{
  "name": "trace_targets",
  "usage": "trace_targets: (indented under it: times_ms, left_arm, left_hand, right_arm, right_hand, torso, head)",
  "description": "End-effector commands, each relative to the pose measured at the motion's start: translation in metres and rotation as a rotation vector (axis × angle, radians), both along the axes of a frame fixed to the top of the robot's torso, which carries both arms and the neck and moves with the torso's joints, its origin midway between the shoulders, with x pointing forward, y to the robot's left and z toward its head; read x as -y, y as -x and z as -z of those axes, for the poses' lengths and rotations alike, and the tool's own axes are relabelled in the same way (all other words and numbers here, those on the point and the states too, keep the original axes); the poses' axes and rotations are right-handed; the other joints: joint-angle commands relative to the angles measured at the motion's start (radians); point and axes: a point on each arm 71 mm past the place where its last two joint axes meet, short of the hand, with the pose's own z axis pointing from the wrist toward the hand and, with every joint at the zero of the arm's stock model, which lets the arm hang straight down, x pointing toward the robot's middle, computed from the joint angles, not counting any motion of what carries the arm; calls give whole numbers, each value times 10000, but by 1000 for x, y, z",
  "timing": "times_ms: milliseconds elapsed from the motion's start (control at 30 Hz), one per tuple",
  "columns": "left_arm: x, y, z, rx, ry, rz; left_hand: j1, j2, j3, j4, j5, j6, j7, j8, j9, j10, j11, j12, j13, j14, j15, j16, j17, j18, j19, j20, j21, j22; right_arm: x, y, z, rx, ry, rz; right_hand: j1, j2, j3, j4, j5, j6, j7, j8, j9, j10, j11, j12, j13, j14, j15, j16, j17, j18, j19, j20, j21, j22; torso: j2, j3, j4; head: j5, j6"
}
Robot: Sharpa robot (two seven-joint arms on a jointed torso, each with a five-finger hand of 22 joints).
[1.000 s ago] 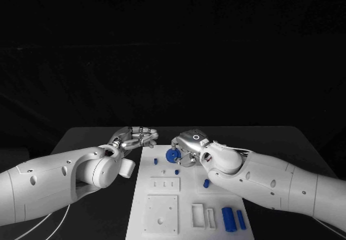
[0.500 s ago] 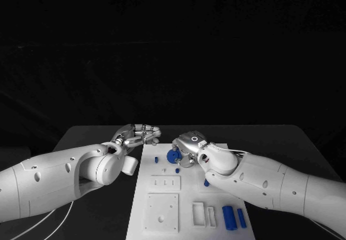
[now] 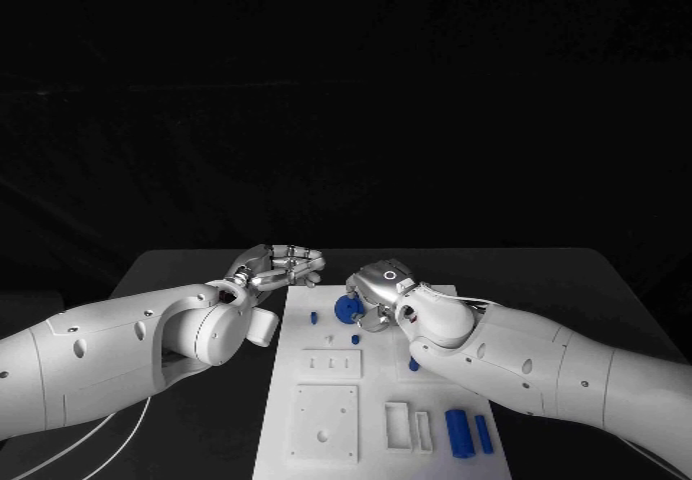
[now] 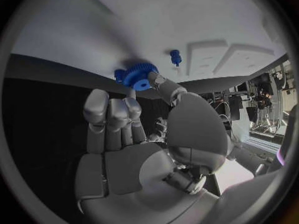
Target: Assemble the parts on the task board
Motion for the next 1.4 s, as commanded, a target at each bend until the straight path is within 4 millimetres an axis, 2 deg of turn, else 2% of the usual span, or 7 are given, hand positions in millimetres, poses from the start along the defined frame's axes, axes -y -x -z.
trace_targets:
  times_ms: [33, 267, 433, 700, 1000, 1267, 1400]
  left_arm:
    - [2, 0, -3, 115, 9, 54]
    - [2, 0, -3, 119, 12, 64]
    - [1, 0, -3, 117, 4, 42]
    - [0, -1, -3, 106, -2, 30]
    - [-9, -2, -3, 154, -35, -130]
    - [-15, -2, -3, 225, -97, -269]
    - [-18, -3, -3, 245, -122, -331]
  left_hand:
    - [102, -31, -53, 13, 2, 25, -2, -55, 1, -18, 29, -51, -13, 14, 35, -40, 15, 206, -86, 11, 34, 176]
    - [106, -33, -56, 12, 2, 23, 1, -58, 0, -19, 32, -52, -14, 15, 35, -45, 18, 206, -86, 11, 34, 176]
    - [109, -34, -58, 12, 1, 22, 3, -60, 0, -21, 35, -53, -14, 15, 35, -48, 21, 206, -87, 11, 34, 176]
    - [108, -37, -66, 16, -3, 14, 11, -69, -1, -31, 43, -57, -17, 17, 36, -58, 28, 205, -88, 13, 34, 176]
    - [111, -29, -67, 16, -4, 17, 9, -70, 0, -26, 42, -53, -16, 21, 36, -64, 34, 205, -87, 13, 35, 176]
    - [126, -8, -82, 17, -5, 44, 6, -72, 9, 14, 40, -37, -9, 173, -17, -18, 105, 209, -42, -17, 66, 181]
    - [131, -2, -92, 18, -3, 83, 13, -60, 20, 125, 21, 11, 17, 166, -18, -45, 122, 197, -49, -26, 64, 178]
  right_arm:
    - [0, -1, 1, -43, 70, 61]
    - [-1, -1, 1, -90, 1, 45]
    - [-1, 0, 1, -164, -47, 47]
    - [9, 4, -2, -243, -514, -12]
    - [53, 11, -27, -593, -2524, -278]
    - [111, 8, -40, -1799, -3564, -530]
    - [145, 1, -36, -2478, -3862, -10]
  right_hand:
    - [108, -4, 24, -28, -46, -24, 276, -123, -68, -176, 78, -141, -103, -13, 111, -75, -5, 1058, -38, -13, -4, 138]
    - [80, -31, -178, -197, -55, -805, 539, -566, -270, -306, 329, -241, -157, -18, 347, -123, 20, 1058, -93, -23, -33, 131]
    - [80, -35, -256, -269, -58, -1171, 583, -747, -343, -333, 373, -246, -163, -22, 393, -134, 44, 1058, -101, -30, -45, 126]
    - [60, -35, -289, -282, -53, -1210, 590, -760, -346, -339, 379, -247, -166, -24, 398, -139, 50, 1058, -105, -30, -47, 126]
    - [145, -24, -100, -193, -16, -1029, 618, -641, -295, -333, 405, -248, -182, -17, 421, -167, 58, 1058, -102, -30, -74, 109]
    - [182, 24, -107, -210, 65, -1027, 661, -637, -297, -372, 446, -255, -184, -23, 462, -200, 54, 1058, -126, -19, -85, 113]
    - [126, 158, -548, -451, 543, -1067, 688, -634, -289, -442, 474, -244, -179, -32, 489, -235, 72, 1058, -201, 7, -81, 143]
  torso:
    - [-10, 3, -9]
    - [-5, 2, -14]
    - [-10, 2, -8]
    - [-7, 2, -11]
    - [-35, 31, -78]
    - [-111, 125, -248]
    - [-140, 193, -304]
  head:
    - [16, -9]
    - [35, -1]
    - [36, 4]
    - [40, 7]
    - [71, 62]
    - [153, 109]
    - [116, 114]
